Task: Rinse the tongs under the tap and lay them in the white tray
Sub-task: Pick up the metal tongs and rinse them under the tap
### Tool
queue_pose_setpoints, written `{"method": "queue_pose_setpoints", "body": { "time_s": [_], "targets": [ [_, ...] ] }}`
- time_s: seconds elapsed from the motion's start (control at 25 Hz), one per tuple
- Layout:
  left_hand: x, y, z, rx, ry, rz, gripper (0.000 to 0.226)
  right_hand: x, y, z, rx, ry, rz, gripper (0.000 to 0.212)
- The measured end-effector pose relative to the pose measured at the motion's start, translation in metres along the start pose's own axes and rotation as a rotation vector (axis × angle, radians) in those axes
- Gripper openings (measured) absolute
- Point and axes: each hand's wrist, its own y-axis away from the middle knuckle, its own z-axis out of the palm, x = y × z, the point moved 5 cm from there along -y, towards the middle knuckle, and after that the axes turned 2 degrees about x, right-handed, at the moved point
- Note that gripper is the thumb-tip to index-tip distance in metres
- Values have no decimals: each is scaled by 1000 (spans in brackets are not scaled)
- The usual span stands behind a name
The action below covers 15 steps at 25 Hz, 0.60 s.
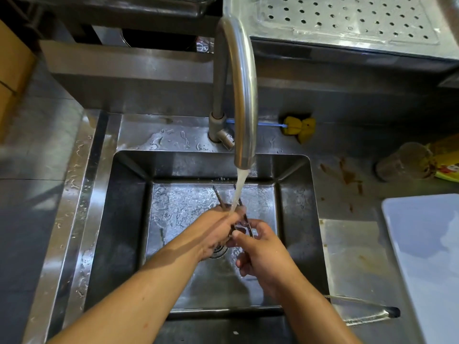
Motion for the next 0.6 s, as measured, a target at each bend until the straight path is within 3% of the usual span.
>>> {"method": "queue_pose_setpoints", "body": {
  "time_s": [0.08, 0.12, 0.2, 0.32, 0.44, 0.6],
  "targets": [
    [-7, 4, 5, -75, -88, -7, 20, -3, -3, -3, 21, 101, -41, 30],
    [-9, 4, 5, -54, -97, -7, 28, -5, -4, -4, 39, 221, -82, 32],
    [-5, 0, -4, 137, -56, 11, 42, -8, -1, -4, 85, 569, -218, 41],
    [4, -2, -22, 398, 79, -31, 36, 0, 14, 8, 129, 969, -457, 45],
    [6, 1, -17, 300, 223, -65, 42, 7, 16, 13, 168, 866, -452, 33],
    [-4, 13, -3, -21, 87, -43, 13, 8, -5, 6, 138, 677, -226, 35]
  ]
}}
